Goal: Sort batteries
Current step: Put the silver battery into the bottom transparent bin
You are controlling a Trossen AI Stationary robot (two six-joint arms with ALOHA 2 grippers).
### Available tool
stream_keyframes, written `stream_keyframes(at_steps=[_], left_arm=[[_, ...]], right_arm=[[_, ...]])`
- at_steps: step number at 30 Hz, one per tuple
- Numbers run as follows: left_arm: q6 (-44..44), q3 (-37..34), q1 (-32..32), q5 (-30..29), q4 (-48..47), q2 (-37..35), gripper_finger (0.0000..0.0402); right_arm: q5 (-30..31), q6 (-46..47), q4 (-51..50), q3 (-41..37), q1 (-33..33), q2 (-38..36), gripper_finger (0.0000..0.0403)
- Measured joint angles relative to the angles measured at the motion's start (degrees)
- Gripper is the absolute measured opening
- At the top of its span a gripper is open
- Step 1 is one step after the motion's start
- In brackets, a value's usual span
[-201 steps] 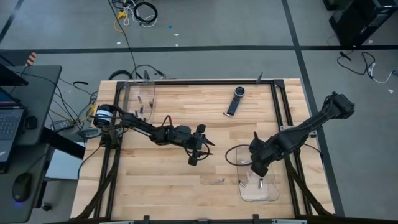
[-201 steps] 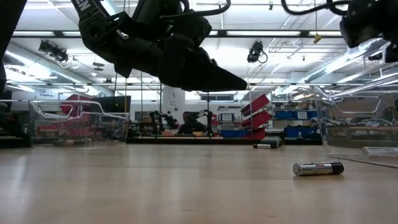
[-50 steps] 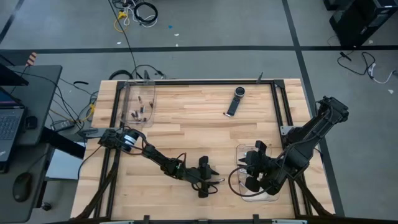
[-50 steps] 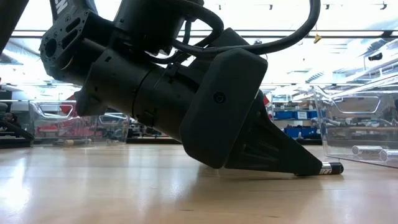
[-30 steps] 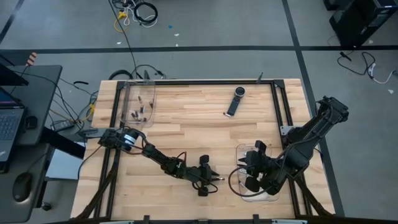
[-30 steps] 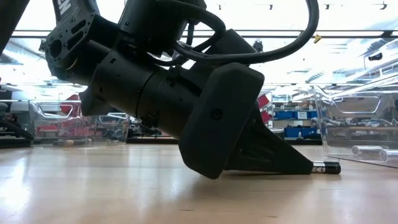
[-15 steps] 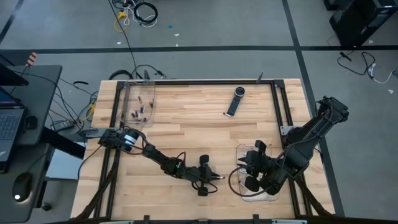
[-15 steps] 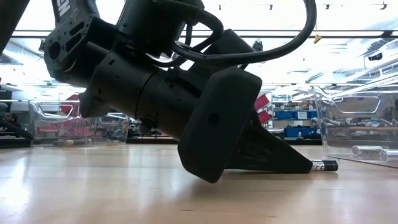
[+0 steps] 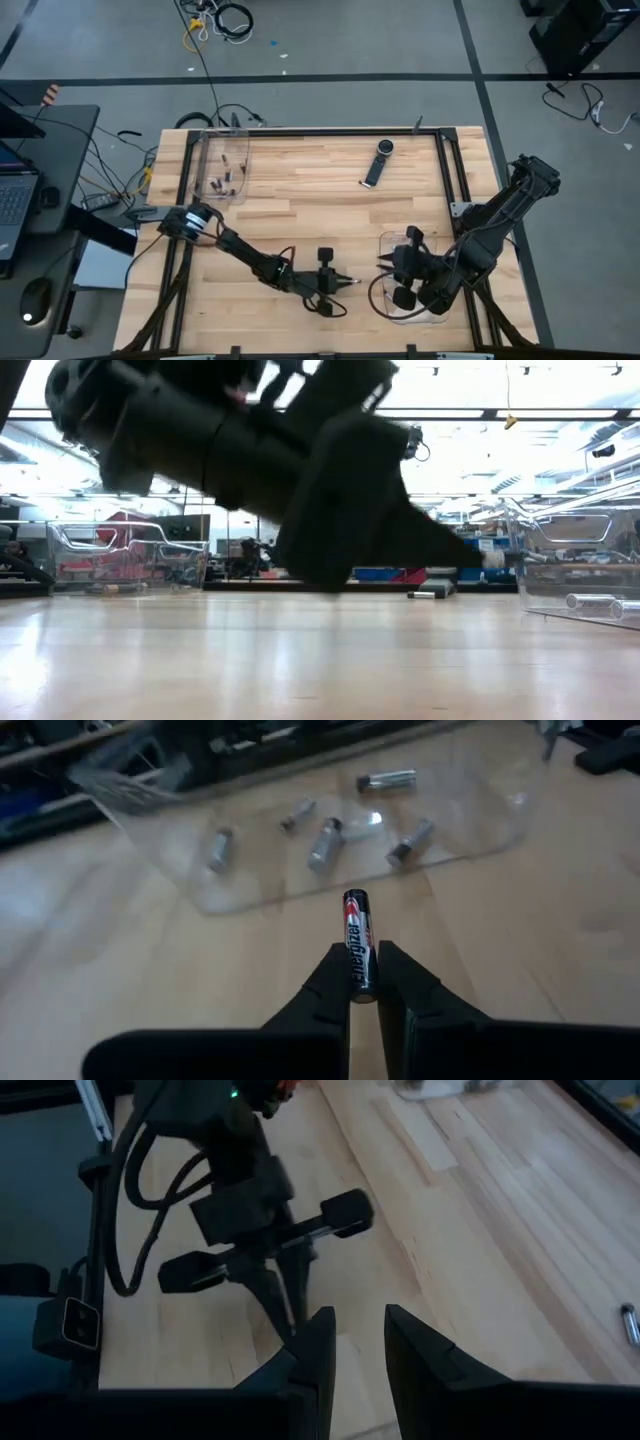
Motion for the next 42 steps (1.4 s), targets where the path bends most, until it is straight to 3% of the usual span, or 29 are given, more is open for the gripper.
stream_keyframes(at_steps=[7,14,19,29,36,42], left_arm=[[7.78,0.07,-0.07,-4.57,-0.63,-4.49,0.0020],[12.60,-1.75,0.71,-11.23,-3.18,-7.84,0.0024],[13.48,-3.82,0.53,-7.69,1.65,-11.35,0.0024],[13.76,-12.06,1.09,5.37,24.40,-14.69,0.0025],[14.00,-11.82,1.09,6.25,24.44,-14.71,0.0023],[14.09,-11.82,1.64,6.25,25.60,-14.71,0.0022]], right_arm=[[1.00,-6.86,7.91,-3.69,0.00,0.02,0.0075],[0.97,-7.98,12.72,-7.91,-0.01,0.04,0.0075],[1.11,-11.19,18.05,-10.61,0.44,0.04,0.0075],[7.63,-23.00,27.44,-11.63,1.38,0.04,0.0075],[8.05,-31.01,33.91,-11.63,-0.71,0.04,0.0093],[7.75,-32.39,35.10,-11.63,-1.50,0.04,0.0127]])
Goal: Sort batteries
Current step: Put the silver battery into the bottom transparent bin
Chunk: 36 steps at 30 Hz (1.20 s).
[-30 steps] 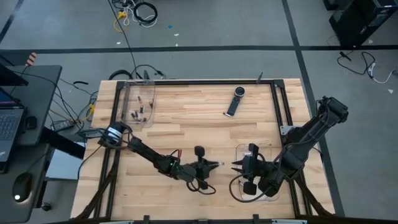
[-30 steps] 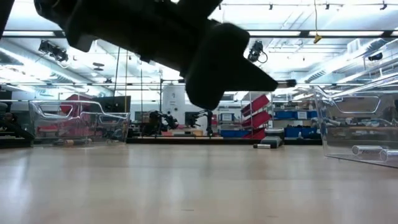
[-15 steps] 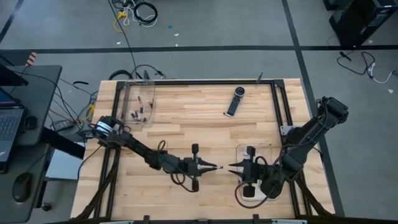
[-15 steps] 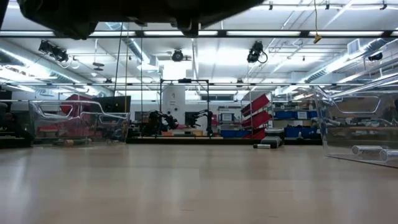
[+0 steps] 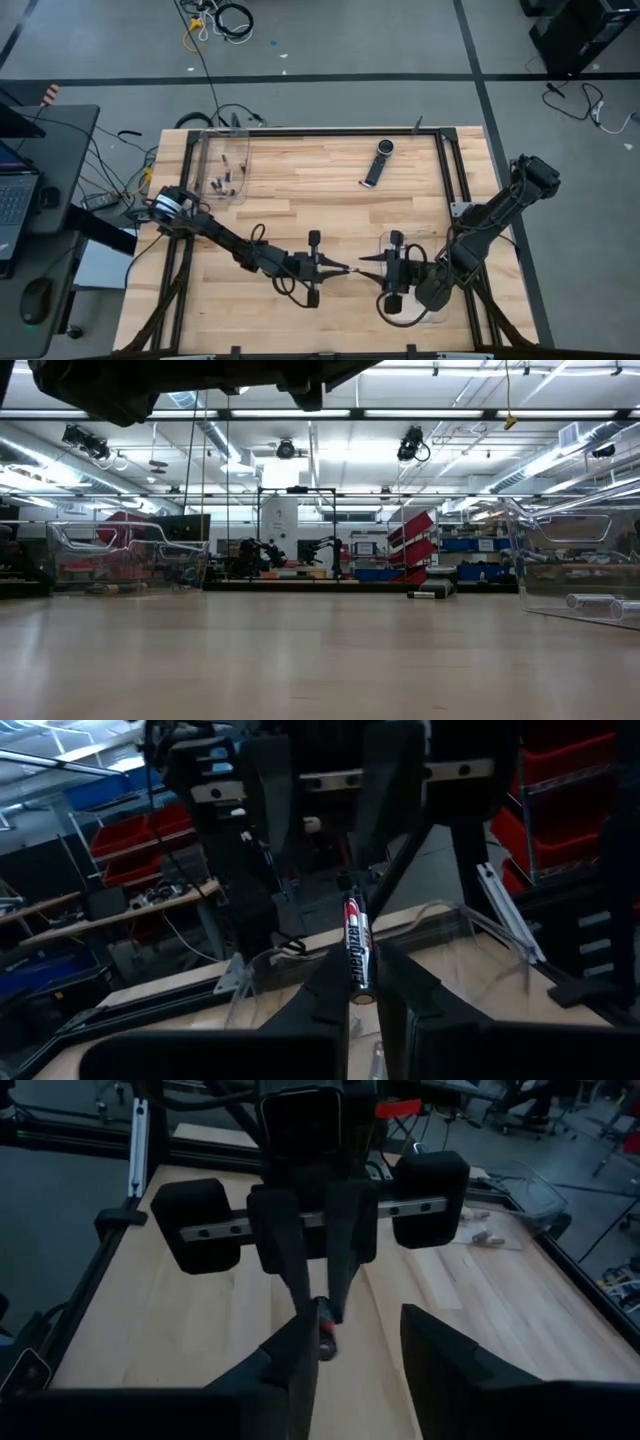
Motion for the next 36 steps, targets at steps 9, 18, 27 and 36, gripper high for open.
stream_keyframes(at_steps=[9,18,27,36], left_arm=[[0.04,1.29,1.16,1.52,1.60,0.00,0.0021],[0.15,2.47,1.21,2.21,0.98,0.00,0.0021],[0.24,2.47,1.29,2.16,0.44,0.02,0.0021],[0.24,3.39,1.94,2.10,0.25,0.02,0.0021]], right_arm=[[-0.20,0.44,0.03,0.00,-0.03,0.00,0.0144],[-0.22,0.59,0.03,0.00,-0.10,0.00,0.0142],[-0.26,0.63,0.03,0.00,-0.49,0.00,0.0121],[-1.19,0.22,-0.03,0.00,-1.91,0.00,0.0095]])
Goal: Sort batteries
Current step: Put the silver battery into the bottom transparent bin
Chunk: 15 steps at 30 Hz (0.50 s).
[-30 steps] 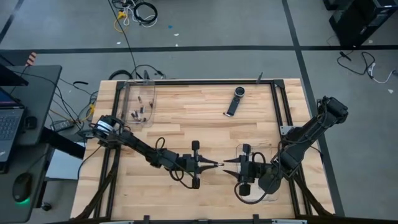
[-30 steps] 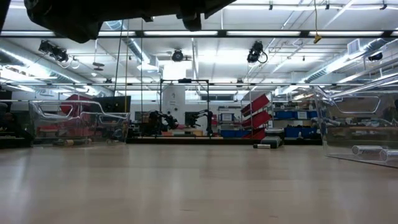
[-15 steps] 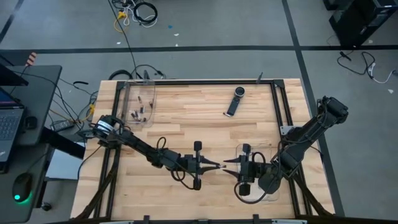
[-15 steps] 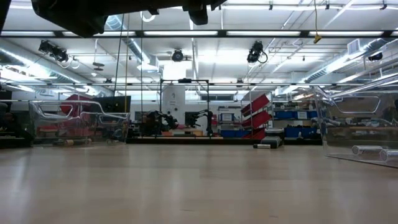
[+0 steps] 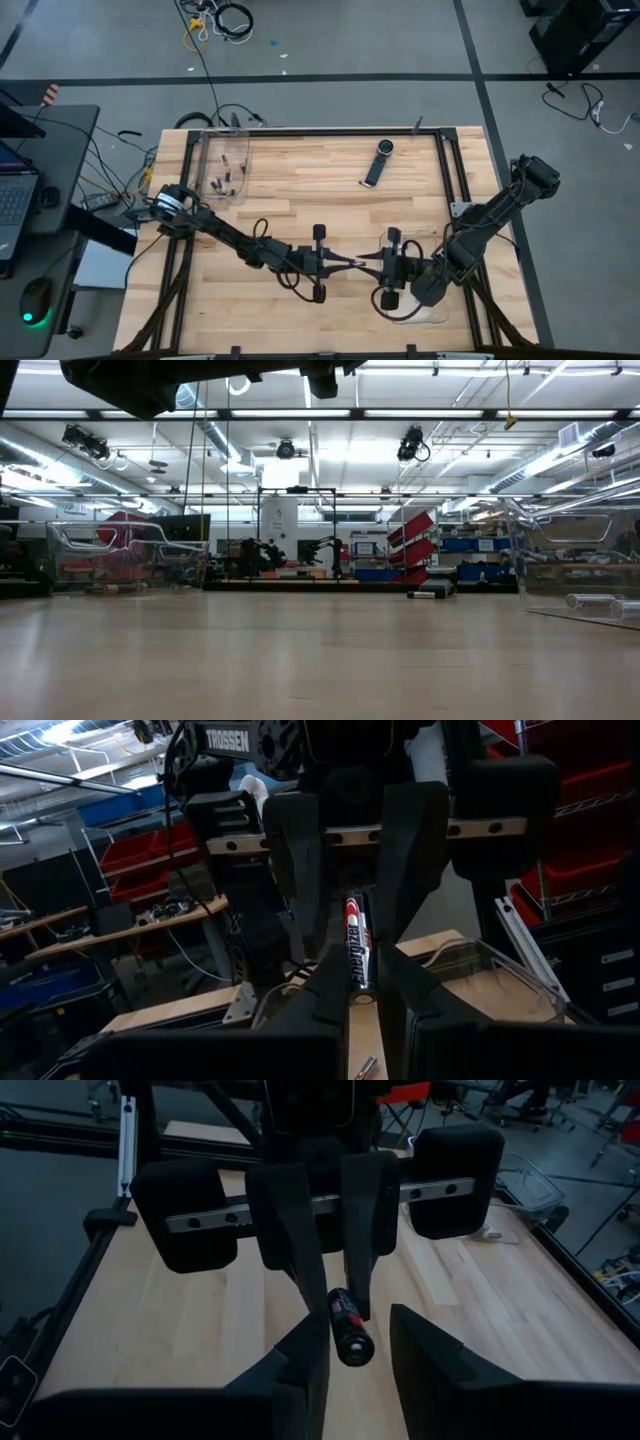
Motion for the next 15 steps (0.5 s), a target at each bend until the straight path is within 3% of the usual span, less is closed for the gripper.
stream_keyframes(at_steps=[9,15], left_arm=[[0.00,0.00,0.02,-0.04,0.00,0.00,0.0024],[-0.12,0.00,0.02,-1.98,-0.27,0.00,0.0062]], right_arm=[[-0.48,1.19,-0.15,0.00,0.02,0.00,0.0047],[-0.58,1.31,-0.45,0.02,-0.03,0.00,0.0020]])
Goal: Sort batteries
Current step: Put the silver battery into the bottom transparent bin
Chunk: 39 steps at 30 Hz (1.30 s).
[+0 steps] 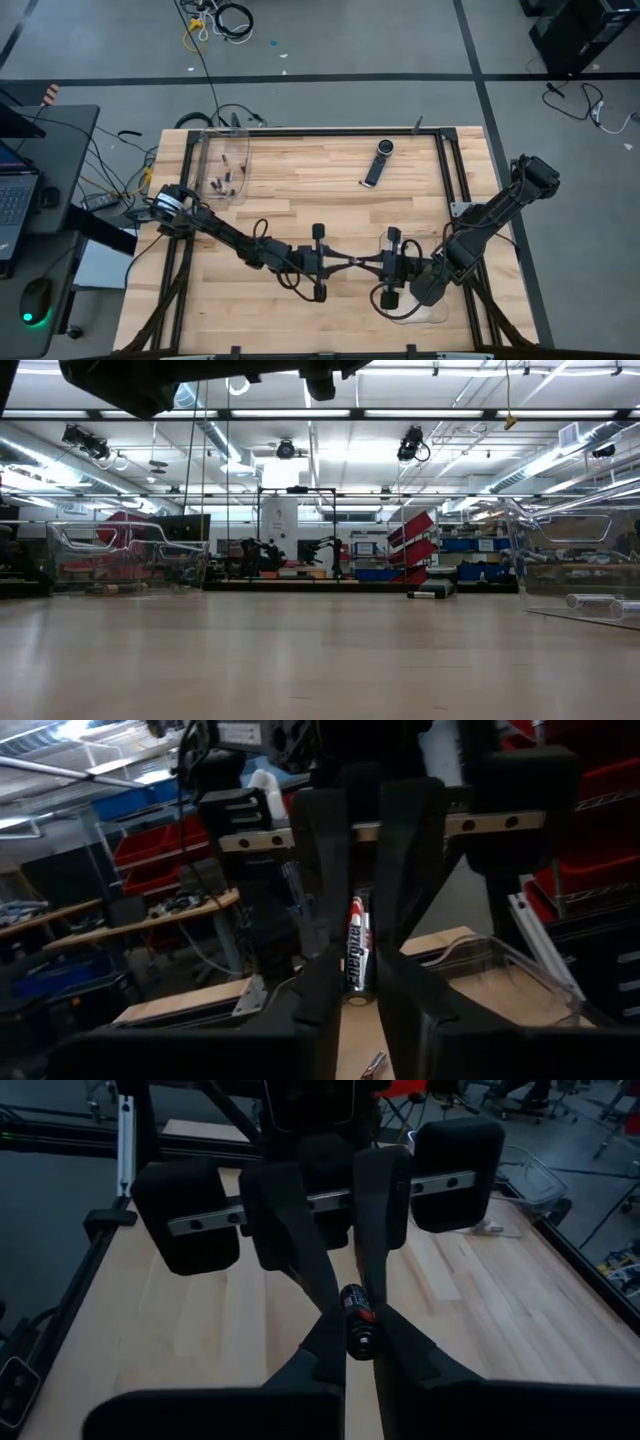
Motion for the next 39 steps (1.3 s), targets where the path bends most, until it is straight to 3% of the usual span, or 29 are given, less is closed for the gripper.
stream_keyframes(at_steps=[9,17,25,39], left_arm=[[-1.94,-0.17,0.02,-2.70,-3.79,0.02,0.0112],[-3.60,-0.20,-0.01,-4.89,-10.92,0.04,0.0117],[-6.98,-0.22,-1.17,-5.28,-16.48,0.04,0.0117],[-7.62,-0.22,-1.40,-6.42,-16.88,0.04,0.0117]], right_arm=[[0.15,0.66,0.54,0.00,0.05,0.00,0.0022],[-1.12,7.11,-3.92,0.09,0.08,-0.48,0.0022],[-12.14,24.43,-20.57,1.09,1.46,-0.59,0.0022],[-31.32,58.62,-45.69,3.36,4.55,-0.06,0.0022]])
